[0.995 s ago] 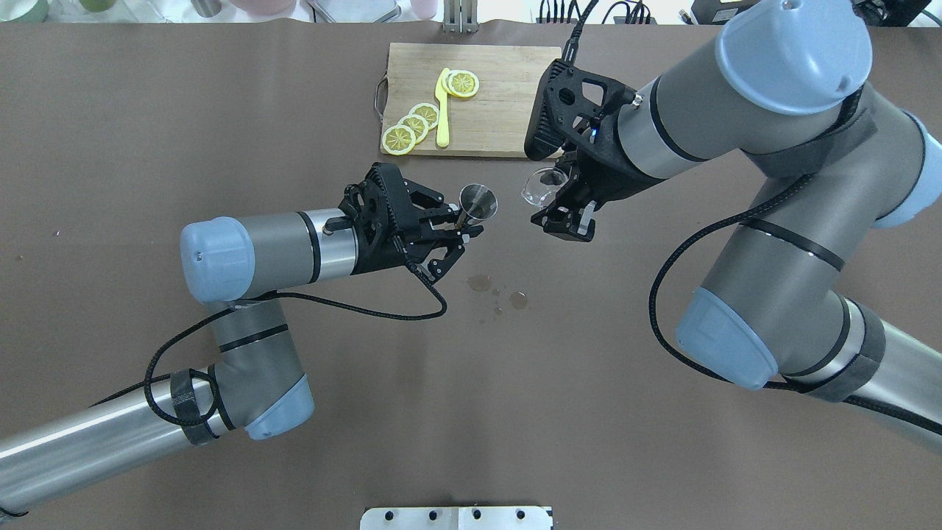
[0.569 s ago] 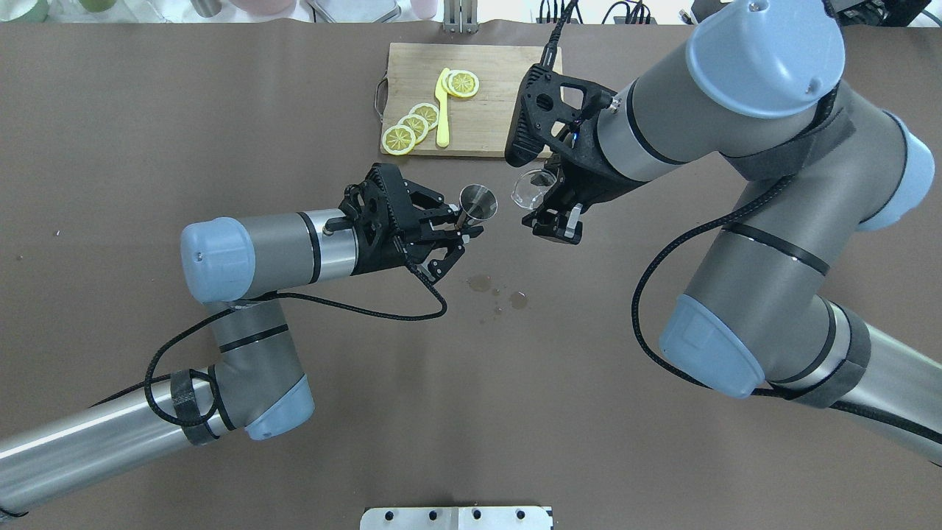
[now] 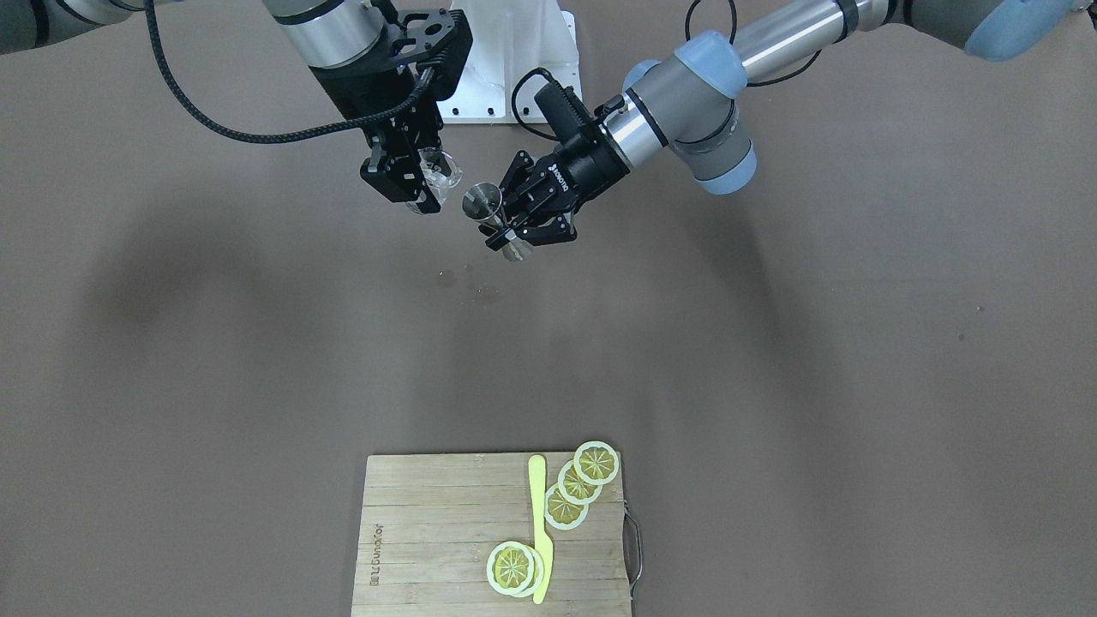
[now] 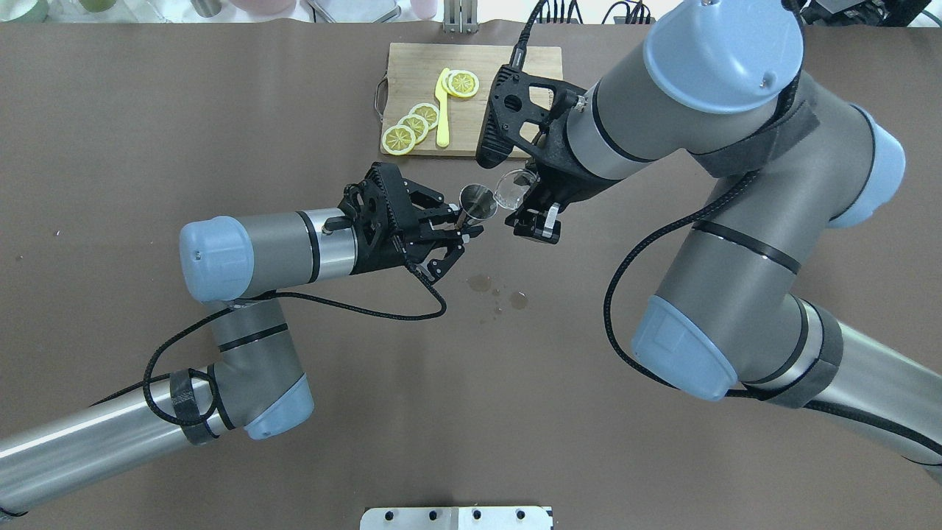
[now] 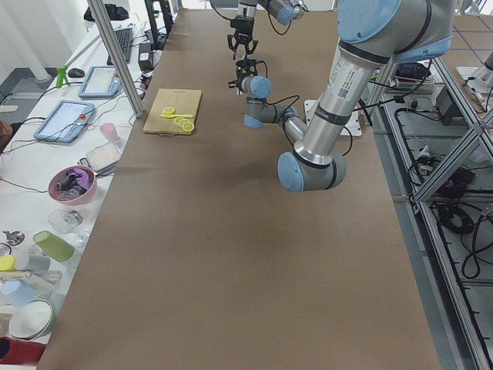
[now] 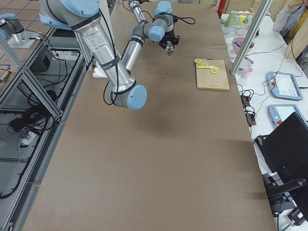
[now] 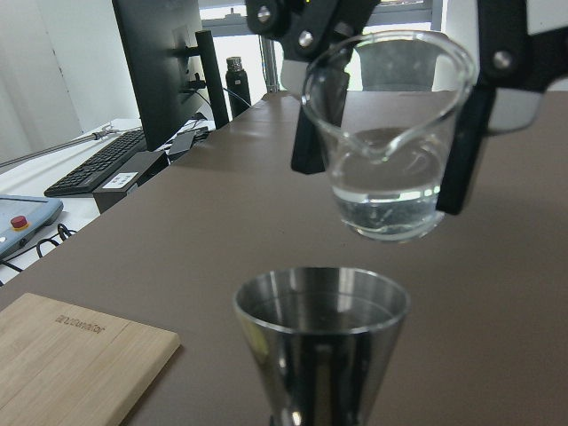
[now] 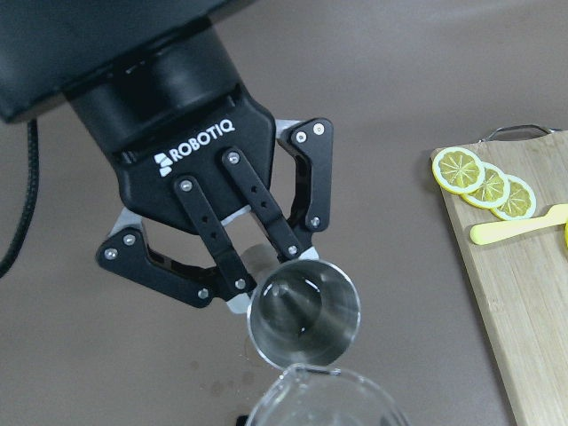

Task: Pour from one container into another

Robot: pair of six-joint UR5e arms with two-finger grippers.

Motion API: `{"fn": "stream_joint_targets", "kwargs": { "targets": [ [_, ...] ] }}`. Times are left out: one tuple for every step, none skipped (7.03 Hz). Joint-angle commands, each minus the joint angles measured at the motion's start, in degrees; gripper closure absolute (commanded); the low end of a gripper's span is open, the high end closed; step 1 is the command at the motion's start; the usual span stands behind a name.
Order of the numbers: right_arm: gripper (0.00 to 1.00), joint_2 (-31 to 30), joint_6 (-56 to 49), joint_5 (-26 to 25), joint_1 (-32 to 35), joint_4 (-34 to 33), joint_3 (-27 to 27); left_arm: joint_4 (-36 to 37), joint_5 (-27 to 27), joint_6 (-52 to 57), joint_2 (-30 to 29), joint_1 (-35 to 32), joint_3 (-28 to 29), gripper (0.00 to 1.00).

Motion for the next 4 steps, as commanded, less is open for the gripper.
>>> {"fn": "stream_joint_targets", "kwargs": {
  "targets": [
    [1.0,2.15,-1.84,-1.42,-0.46,-4.35,-0.42,-0.03,-0.12,0.13,0.26,0.11,-0.03,1.0],
    [1.0,2.77,-2.55,-2.12,-0.55,-6.37,-0.42,-0.03,-0.12,0.3,0.44,0.02,-0.03,1.0],
    [1.0,3.3,-2.64,-2.48,-0.55,-8.4,-0.34,-0.03,-0.12,0.39,0.53,0.02,0.05,1.0],
    [1.0,4.17,-3.51,-2.83,-0.55,-10.85,-0.34,-0.03,-0.03,0.48,0.53,0.02,0.14,1.0]
  ]
}}
